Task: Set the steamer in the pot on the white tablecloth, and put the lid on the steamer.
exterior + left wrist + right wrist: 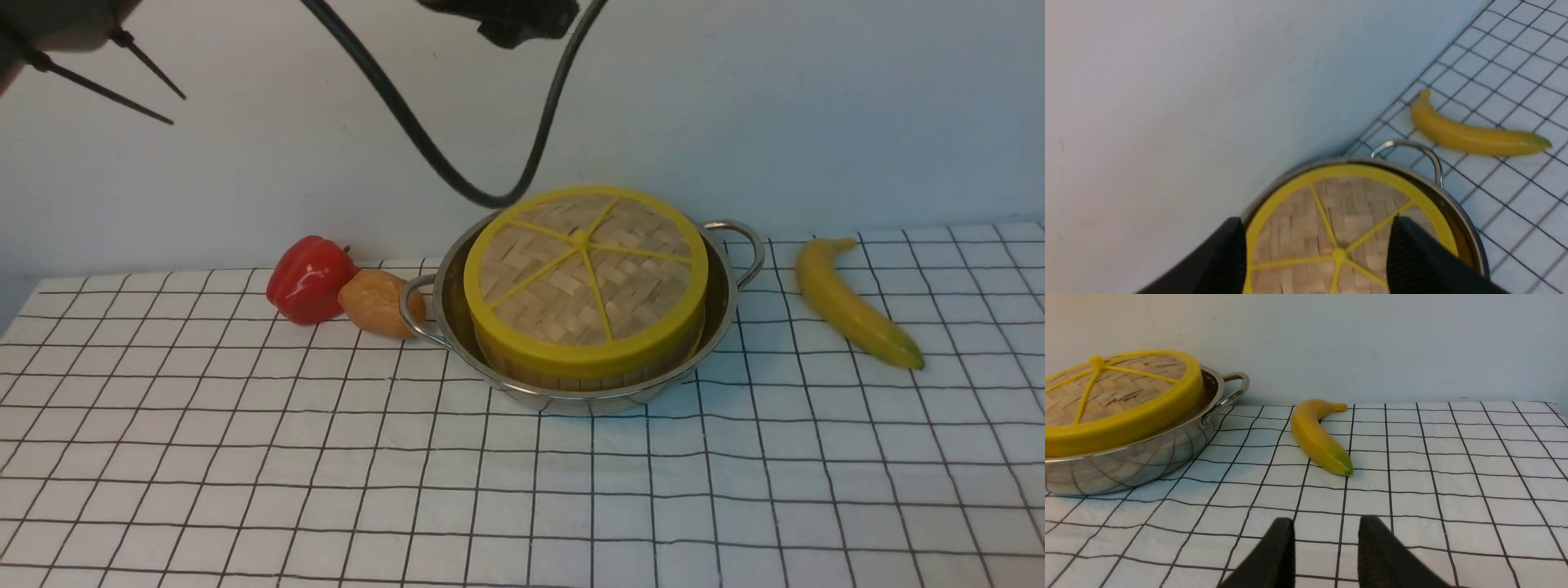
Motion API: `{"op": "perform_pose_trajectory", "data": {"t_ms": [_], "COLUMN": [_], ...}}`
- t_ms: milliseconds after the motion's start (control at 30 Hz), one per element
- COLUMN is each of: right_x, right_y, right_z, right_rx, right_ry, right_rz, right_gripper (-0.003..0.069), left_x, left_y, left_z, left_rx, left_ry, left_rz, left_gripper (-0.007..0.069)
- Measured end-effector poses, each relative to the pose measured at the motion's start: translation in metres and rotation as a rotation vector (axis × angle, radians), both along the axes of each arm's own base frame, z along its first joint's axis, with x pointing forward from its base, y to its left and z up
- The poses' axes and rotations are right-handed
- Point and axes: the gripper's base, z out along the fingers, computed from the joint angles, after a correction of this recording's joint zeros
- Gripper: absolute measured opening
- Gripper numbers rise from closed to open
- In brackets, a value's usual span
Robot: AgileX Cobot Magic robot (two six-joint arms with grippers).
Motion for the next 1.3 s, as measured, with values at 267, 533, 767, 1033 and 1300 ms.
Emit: {"op": "perform_pose_trajectory", "data": {"t_ms": [267, 533, 767, 1033, 1300], "right_x": [0.0, 0.0, 0.0, 0.0, 0.0], "right_y": [0.0, 0.0, 0.0, 0.0, 0.0], "right_z": [0.0, 0.0, 0.0, 0.0, 0.0], "right_rx": [0.001, 0.001, 0.001, 0.003, 0.003], "right_ry": [0.0, 0.0, 0.0, 0.0, 0.0], "right_rz": [0.0, 0.0, 0.0, 0.0, 0.0], "right_gripper": [0.024, 0.024, 0.024, 0.024, 0.024], "left_x": [-0.072, -0.151, -0.221, -0.287, -0.314], "left_y": [0.06, 0.124, 0.168, 0.175, 0.175], "left_z": [0.045, 0.03, -0.053, -0.146, -0.214], "left_rx": [0.04, -0.082, -0.117, -0.142, -0.203], "left_ry": [0.037, -0.104, -0.239, -0.392, -0.434], "left_rz": [0.156, 0.311, 0.525, 0.616, 0.674], "left_gripper": [0.043, 0.043, 0.043, 0.043, 0.043]}}
